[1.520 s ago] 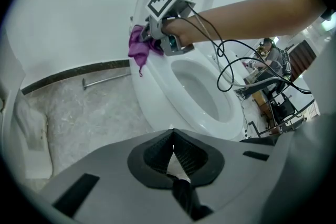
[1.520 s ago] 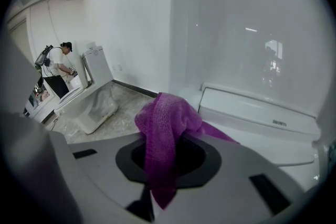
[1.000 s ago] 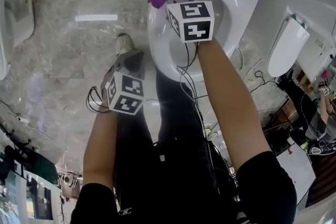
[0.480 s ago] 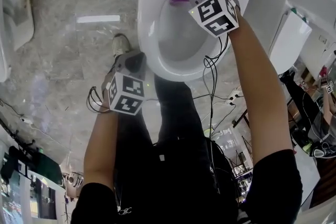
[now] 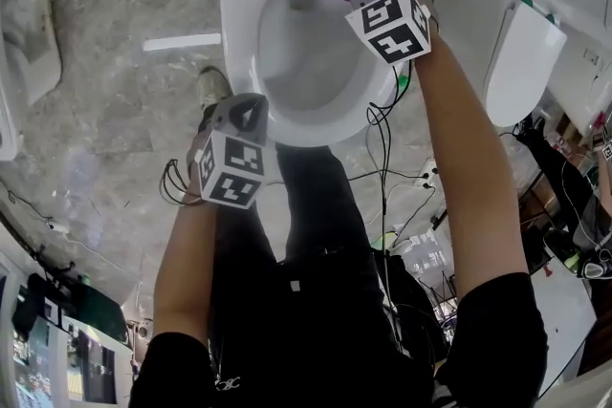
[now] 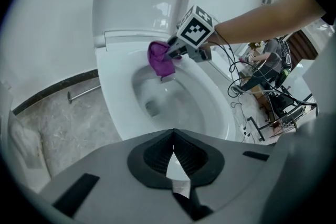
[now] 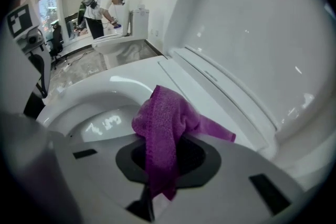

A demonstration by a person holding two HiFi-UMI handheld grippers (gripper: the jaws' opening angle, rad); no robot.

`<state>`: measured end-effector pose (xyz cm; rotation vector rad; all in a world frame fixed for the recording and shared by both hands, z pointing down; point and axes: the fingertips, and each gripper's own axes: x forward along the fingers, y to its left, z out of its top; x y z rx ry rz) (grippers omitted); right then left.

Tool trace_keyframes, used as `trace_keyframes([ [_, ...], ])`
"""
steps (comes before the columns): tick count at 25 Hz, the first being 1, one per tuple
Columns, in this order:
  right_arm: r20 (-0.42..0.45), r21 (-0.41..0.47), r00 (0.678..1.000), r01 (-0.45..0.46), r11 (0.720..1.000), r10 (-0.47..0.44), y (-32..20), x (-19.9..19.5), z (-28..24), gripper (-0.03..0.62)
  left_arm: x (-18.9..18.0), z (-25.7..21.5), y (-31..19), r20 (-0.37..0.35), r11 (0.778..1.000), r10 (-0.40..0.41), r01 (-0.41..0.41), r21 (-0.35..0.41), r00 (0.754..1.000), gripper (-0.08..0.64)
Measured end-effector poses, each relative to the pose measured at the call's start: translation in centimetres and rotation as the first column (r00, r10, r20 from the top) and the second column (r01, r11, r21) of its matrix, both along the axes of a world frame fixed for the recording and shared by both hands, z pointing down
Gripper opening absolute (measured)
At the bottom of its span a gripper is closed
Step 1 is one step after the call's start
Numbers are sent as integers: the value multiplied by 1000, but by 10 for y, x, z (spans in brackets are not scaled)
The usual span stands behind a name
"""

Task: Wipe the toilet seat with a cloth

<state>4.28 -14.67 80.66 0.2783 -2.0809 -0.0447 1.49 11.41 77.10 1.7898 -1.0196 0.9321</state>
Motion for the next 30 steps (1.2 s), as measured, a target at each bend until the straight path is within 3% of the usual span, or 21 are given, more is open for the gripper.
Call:
trace_keyframes([
  [4, -38, -63, 980, -198, 978, 196, -3, 43, 1, 63, 16, -7, -8, -5, 1000, 19, -19, 12, 1000, 8],
  [7, -51, -113, 930, -366, 924, 363, 0, 70, 2, 63, 26, -15, -13, -11, 999, 40, -39, 22, 999, 8],
  [9, -48, -168, 868, -494, 853, 494, 3, 85, 1, 63, 31, -20, -16, -12, 998, 52, -52, 32, 999, 8],
  [12, -76, -260, 748, -654, 711, 660, 21, 106, 2, 63, 35, -30, -19, -11, 997, 59, -59, 45, 998, 8],
  [14, -133, -277, 709, -697, 661, 692, 46, 118, 3, 63, 35, -40, -19, -11, 997, 58, -57, 52, 998, 8],
  [17, -223, -293, 701, -711, 639, 678, 88, 132, 3, 63, 33, -57, -20, -14, 996, 57, -56, 65, 998, 8],
  [20, -345, -301, 659, -752, 586, 669, 129, 150, 0, 63, 31, -76, -19, -7, 993, 83, -82, 85, 997, 8],
  [23, -426, -274, 616, -786, 555, 662, 164, 173, -13, 63, 29, -99, -16, -1, 988, 111, -110, 106, 994, 8],
  [27, -305, -265, 559, -827, 496, 771, 179, 192, -54, 63, 13, -135, -25, 36, 984, 40, -46, 173, 999, 8],
  [30, -181, -256, 531, -838, 481, 828, 178, 196, -90, 63, -3, -163, -35, 6, 979, -79, 76, 189, 997, 8],
])
